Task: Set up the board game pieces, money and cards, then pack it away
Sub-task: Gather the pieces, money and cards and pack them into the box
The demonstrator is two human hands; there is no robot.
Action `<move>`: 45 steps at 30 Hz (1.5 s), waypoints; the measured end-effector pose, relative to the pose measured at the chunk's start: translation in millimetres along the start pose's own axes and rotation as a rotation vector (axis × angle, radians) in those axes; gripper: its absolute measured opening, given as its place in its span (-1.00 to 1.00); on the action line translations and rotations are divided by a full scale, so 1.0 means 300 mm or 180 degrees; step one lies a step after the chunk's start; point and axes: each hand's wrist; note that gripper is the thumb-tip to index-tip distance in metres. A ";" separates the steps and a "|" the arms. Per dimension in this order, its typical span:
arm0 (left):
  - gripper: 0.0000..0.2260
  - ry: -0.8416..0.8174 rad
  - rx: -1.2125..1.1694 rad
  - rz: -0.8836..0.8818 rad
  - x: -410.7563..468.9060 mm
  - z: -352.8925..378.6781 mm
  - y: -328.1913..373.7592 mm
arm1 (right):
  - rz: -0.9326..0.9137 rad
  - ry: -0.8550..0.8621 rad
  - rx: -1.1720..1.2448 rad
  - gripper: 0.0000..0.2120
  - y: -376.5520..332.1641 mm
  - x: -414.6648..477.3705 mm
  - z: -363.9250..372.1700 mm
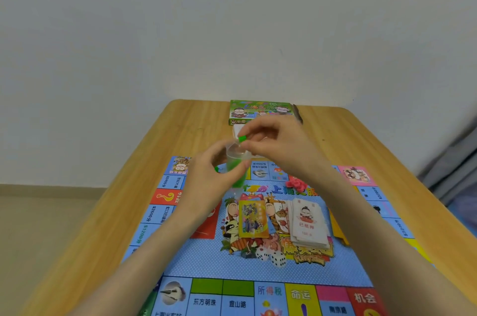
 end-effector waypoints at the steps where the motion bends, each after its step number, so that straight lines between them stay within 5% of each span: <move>1: -0.72 -0.0014 0.0024 0.0008 0.000 -0.002 0.001 | -0.0048 -0.0041 -0.0196 -0.86 -0.004 0.005 0.006; 10: -0.77 0.0112 -0.0002 -0.0034 0.009 -0.023 0.006 | -0.0521 -0.0439 -0.1209 -0.89 -0.043 0.044 -0.007; 15: -0.77 0.0537 -0.0285 -0.0039 0.034 -0.054 0.028 | 0.0126 0.0399 -0.0366 -0.77 -0.008 0.073 0.021; 20: -0.74 0.1165 -0.0292 0.0125 0.056 -0.107 0.020 | 0.0019 -0.1756 -0.2010 -0.56 0.092 0.081 0.138; 24: -0.74 0.1318 -0.0187 0.0174 0.064 -0.124 0.005 | -0.0182 -0.1901 -0.2147 -0.40 0.124 0.103 0.230; 32: -0.75 0.1265 -0.0140 0.0146 0.065 -0.117 -0.003 | -0.0326 -0.1349 -0.1904 -0.81 0.123 0.132 0.278; 39: -0.74 0.1050 -0.0151 0.0103 0.059 -0.099 -0.005 | -0.0123 -0.1414 -0.2057 -0.86 0.138 0.101 0.217; 45: -0.72 0.0279 -0.0416 -0.0163 0.021 -0.024 -0.023 | 0.0066 -0.1514 -0.2262 -0.88 0.167 0.062 0.135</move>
Point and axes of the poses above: each hand's wrist, its own x-axis towards the middle knuckle, its own z-axis out of the palm, y = z × x, and after that the axes turned 10 degrees about -x, right-handed
